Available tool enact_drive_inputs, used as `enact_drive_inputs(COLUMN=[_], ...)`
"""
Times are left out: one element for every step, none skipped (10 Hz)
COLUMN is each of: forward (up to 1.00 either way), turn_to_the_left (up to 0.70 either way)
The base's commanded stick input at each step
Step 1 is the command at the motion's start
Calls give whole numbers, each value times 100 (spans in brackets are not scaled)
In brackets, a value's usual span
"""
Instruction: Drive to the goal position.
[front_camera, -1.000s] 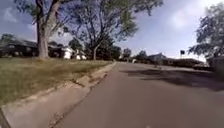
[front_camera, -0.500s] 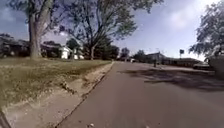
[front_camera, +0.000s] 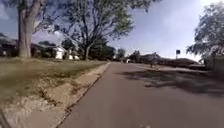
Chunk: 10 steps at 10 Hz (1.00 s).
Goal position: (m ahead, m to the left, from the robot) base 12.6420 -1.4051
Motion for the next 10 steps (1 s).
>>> enact_drive_inputs(forward=[100,100,100,100,100,100,100,100,100,100], turn_to_the_left=[-2,-13,-21,-6,0,0,0,0,0,0])
